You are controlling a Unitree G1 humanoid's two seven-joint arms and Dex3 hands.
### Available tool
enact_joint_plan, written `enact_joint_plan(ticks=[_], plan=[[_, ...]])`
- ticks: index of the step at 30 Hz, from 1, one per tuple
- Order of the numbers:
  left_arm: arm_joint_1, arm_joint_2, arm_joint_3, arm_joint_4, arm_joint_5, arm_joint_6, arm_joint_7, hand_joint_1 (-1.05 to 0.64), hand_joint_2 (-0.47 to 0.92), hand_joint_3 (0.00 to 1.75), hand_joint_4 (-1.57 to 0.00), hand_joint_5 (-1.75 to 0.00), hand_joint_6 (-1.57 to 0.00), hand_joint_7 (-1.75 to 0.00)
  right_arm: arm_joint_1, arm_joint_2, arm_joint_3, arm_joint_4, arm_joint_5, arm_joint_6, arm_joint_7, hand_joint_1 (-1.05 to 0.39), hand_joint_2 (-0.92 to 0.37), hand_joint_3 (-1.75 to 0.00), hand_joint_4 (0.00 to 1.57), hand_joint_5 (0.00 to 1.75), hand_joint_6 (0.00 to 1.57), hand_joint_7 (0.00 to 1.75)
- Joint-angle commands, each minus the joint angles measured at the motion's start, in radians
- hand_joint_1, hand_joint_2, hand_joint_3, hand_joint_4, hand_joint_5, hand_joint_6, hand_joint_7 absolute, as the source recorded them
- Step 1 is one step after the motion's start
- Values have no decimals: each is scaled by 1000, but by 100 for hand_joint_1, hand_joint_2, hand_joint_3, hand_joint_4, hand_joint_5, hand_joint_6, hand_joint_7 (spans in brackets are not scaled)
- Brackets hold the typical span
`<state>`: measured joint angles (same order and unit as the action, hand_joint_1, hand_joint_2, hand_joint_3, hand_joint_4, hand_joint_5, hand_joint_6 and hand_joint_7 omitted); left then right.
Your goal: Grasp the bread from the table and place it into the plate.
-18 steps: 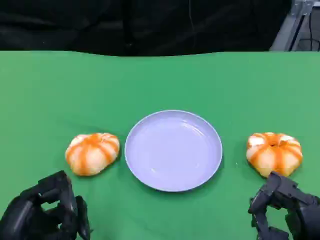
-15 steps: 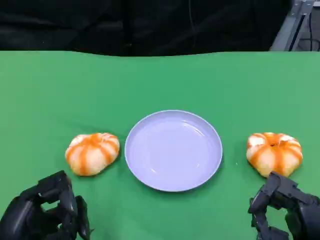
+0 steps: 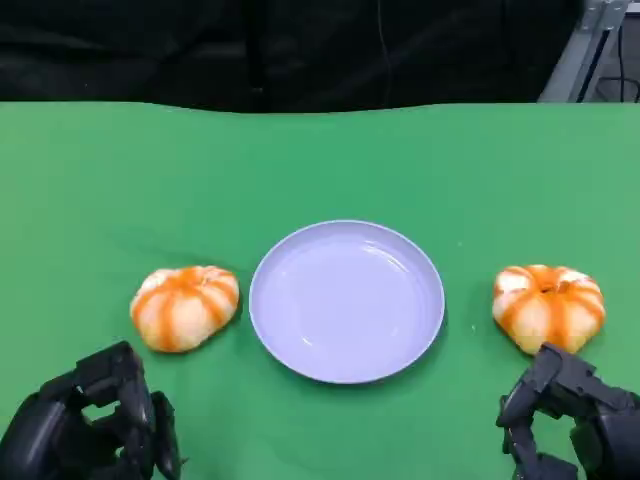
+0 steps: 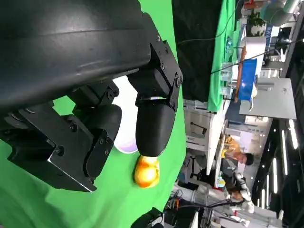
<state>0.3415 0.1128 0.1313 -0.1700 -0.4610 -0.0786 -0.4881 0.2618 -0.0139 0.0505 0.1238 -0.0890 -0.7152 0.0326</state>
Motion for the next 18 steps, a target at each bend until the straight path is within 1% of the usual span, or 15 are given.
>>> enact_joint_plan(ticks=[1,2,3,4,6,8,9,10,12,18], plan=[[1,8,10,6,1,-3,-1,6,41,165,-95,-175,-81,-175,5,-7,-9,-14,-2,14,-10,-15,-57,-108,82,175,72,160],[5,6,8,1,25,-33,4,6,41,165,-95,-175,-81,-175,6,-9,-10,-19,-2,17,-9,-15,-57,-108,82,175,72,160],[8,4,7,-3,43,-55,8,7,45,154,-88,-174,-80,-165,7,-11,-10,-22,-2,19,-8,-15,-58,-108,82,175,72,160],[10,-1,8,-2,59,-84,9,7,46,150,-85,-175,-79,-161,7,-12,-10,-22,-1,18,-6,-16,-58,-108,82,175,72,160],[12,-7,8,3,72,-115,9,4,52,132,-77,-166,-76,-147,6,-12,-11,-20,1,16,-5,-15,-58,-108,81,175,72,160],[5,-7,8,20,90,-156,2,4,54,128,-75,-164,-76,-144,4,-11,-12,-18,2,16,-6,-15,-58,-108,81,175,72,160],[0,-6,8,32,102,-183,-3,-2,51,117,-64,-148,-73,-127,3,-10,-12,-17,2,17,-7,-15,-58,-107,82,175,72,160],[-4,-5,7,41,109,-203,-6,-4,51,113,-60,-142,-73,-120,2,-10,-13,-16,3,17,-7,-15,-58,-107,82,175,72,160],[-7,-3,5,52,113,-223,-6,-6,50,109,-57,-137,-73,-114,2,-9,-13,-15,3,17,-7,-15,-58,-106,82,175,72,159],[-8,0,0,62,113,-239,-4,-7,51,107,-56,-135,-74,-111,2,-9,-13,-15,3,17,-7,-15,-59,-105,82,175,72,159]])
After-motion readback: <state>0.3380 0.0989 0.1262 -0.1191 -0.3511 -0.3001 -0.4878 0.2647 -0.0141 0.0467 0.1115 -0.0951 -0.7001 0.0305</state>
